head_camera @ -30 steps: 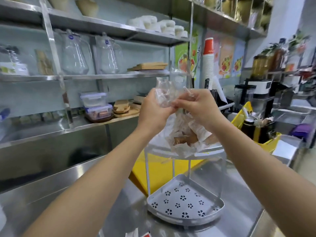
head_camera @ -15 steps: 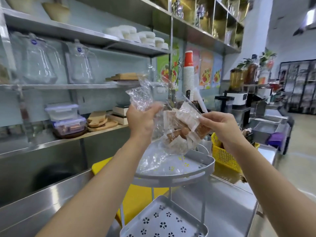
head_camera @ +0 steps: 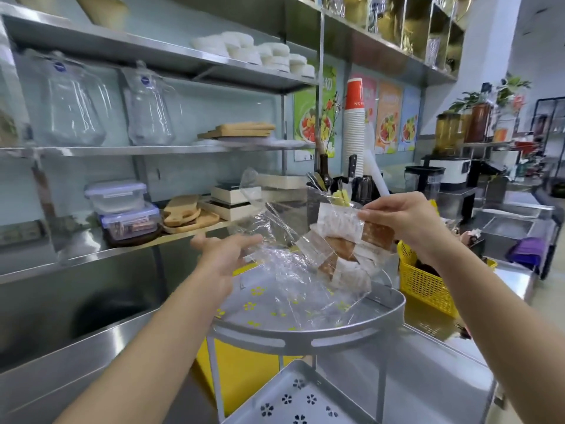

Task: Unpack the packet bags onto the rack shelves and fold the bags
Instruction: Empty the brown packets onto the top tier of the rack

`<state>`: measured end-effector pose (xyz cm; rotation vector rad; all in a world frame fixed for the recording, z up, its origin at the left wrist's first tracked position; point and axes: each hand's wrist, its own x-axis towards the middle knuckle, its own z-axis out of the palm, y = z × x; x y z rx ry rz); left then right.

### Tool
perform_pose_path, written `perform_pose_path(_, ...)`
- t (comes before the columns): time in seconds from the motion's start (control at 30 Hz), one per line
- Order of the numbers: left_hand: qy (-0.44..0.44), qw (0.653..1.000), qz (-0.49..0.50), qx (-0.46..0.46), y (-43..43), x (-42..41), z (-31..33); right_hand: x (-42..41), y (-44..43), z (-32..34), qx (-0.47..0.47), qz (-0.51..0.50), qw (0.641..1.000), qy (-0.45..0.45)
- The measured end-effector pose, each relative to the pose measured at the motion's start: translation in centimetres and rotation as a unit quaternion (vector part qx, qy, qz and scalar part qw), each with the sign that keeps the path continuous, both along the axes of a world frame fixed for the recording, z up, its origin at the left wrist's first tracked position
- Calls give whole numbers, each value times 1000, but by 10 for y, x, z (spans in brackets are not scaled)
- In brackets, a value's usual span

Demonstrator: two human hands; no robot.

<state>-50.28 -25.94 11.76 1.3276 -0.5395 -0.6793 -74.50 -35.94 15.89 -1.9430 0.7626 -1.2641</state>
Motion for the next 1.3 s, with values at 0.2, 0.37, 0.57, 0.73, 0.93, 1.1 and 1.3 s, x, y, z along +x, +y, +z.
perform_pose_path(0.2,-568,802,162,-91,13,-23,45,4,-5,12,-32,45,995,84)
perform_pose_path(0.37,-744,661,-69,-74,-5,-37,66,7,-3,18,-56,102,987,113)
perform_pose_path(0.57,-743,661,-86,-59,-24,-46,61,6,-5,15,-74,100,986,110)
perform_pose_path(0.73,-745,657,3,-113,-28,-49,56,-5,-14,3,-32,87,993,78)
perform_pose_path(0.93,-768,632,11,-108,-23,-41,70,-12,-15,3,-40,43,998,38)
perform_pose_path(1.1,-750,652,-52,95,-13,-14,85,-5,-12,14,-58,28,998,-24)
perform_pose_path(1.3,-752,657,31,51,-5,3,82,4,-12,25,-83,15,994,-73)
